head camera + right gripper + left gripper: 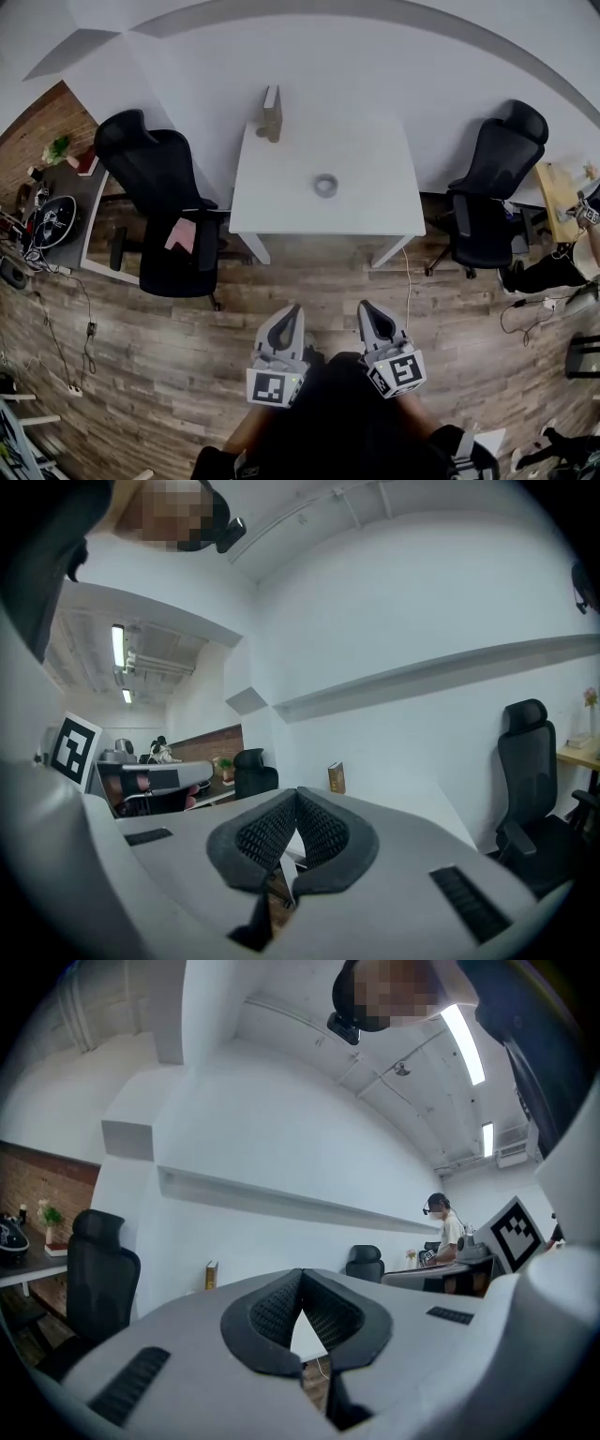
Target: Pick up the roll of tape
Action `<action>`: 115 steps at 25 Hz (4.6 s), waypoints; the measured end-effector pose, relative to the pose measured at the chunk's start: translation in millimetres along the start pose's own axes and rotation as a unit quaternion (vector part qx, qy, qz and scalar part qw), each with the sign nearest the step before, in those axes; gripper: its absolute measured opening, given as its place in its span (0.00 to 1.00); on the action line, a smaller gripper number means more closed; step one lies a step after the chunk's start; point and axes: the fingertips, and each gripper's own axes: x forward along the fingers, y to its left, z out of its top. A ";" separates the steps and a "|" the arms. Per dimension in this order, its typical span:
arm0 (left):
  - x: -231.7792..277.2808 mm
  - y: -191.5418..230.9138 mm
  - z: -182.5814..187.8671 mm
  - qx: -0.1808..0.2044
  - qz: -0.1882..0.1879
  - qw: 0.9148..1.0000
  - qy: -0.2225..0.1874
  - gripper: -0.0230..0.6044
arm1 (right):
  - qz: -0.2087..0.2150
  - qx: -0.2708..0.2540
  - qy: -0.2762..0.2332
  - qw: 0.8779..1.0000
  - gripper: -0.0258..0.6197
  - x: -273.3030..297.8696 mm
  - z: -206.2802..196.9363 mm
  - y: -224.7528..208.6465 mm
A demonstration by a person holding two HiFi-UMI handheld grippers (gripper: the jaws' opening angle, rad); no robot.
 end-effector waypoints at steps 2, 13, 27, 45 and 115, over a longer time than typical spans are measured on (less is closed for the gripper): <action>6.5 13.9 1.6 -0.004 -0.001 1.000 0.001 0.07 | -0.003 0.000 0.002 1.000 0.06 15.9 0.8 -0.2; 57.2 69.2 -0.8 -0.013 -0.001 1.000 0.012 0.07 | -0.002 0.006 0.013 1.000 0.06 99.8 -2.0 -20.7; 172.9 112.5 5.1 -0.009 0.010 1.000 0.016 0.07 | 0.018 0.007 0.029 0.999 0.06 207.5 0.8 -97.4; 303.3 148.5 -4.4 -0.020 0.022 0.999 0.042 0.06 | 0.080 -0.113 0.238 0.961 0.10 345.5 -111.4 -187.2; 110.4 87.1 -6.9 -0.019 -0.007 1.000 0.013 0.06 | 0.100 -0.391 0.388 0.829 0.14 198.2 -234.8 -90.7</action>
